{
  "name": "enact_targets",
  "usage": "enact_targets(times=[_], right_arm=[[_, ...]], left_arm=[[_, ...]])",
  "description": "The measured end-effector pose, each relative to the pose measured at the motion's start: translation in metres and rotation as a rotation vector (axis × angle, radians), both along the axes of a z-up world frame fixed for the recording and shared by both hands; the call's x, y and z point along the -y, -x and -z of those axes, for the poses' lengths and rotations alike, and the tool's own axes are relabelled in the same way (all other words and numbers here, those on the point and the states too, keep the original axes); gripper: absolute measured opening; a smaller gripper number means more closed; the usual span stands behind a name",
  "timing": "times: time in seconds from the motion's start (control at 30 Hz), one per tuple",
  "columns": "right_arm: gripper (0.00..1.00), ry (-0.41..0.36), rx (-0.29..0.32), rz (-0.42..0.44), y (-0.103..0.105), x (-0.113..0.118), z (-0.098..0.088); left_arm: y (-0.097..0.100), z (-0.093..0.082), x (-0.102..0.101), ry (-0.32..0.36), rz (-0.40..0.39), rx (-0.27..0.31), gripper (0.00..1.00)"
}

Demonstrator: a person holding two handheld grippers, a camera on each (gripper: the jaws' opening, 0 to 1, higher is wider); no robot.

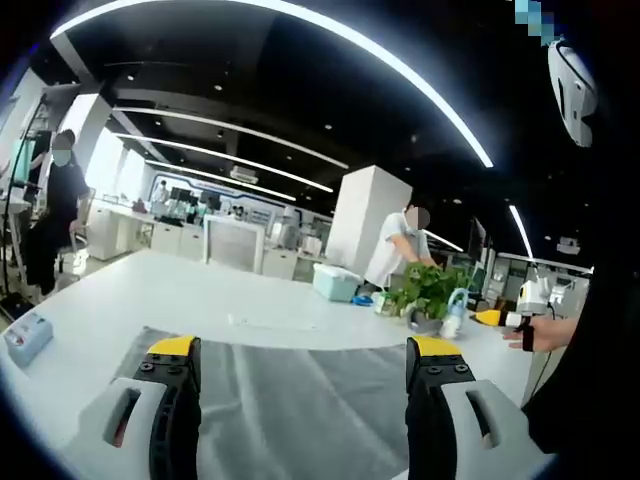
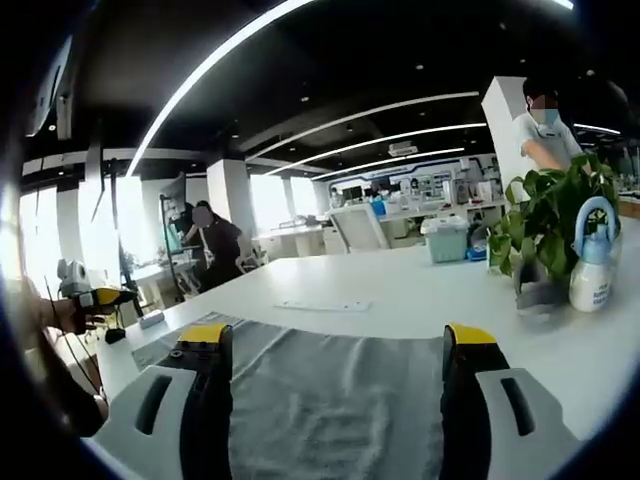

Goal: Fold the towel on the table until its edges align and the towel forms a compact rectangular stack.

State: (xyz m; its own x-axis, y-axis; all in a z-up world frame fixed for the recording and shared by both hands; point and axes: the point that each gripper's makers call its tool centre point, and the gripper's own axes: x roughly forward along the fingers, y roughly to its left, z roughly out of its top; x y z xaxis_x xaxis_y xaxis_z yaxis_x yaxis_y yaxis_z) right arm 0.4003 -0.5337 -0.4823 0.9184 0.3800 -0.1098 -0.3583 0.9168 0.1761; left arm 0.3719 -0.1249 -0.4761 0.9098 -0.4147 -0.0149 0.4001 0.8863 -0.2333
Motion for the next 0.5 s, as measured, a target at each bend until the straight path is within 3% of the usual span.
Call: enact_targets(times=[0.5], right_arm=[[0.85,0.001,-0.014,0.012,-0.0002,0.0056,0.0016]], left_arm=[[-0.0036,-0.0005,0.0075,0.019,0.009,-0.006,0.86]])
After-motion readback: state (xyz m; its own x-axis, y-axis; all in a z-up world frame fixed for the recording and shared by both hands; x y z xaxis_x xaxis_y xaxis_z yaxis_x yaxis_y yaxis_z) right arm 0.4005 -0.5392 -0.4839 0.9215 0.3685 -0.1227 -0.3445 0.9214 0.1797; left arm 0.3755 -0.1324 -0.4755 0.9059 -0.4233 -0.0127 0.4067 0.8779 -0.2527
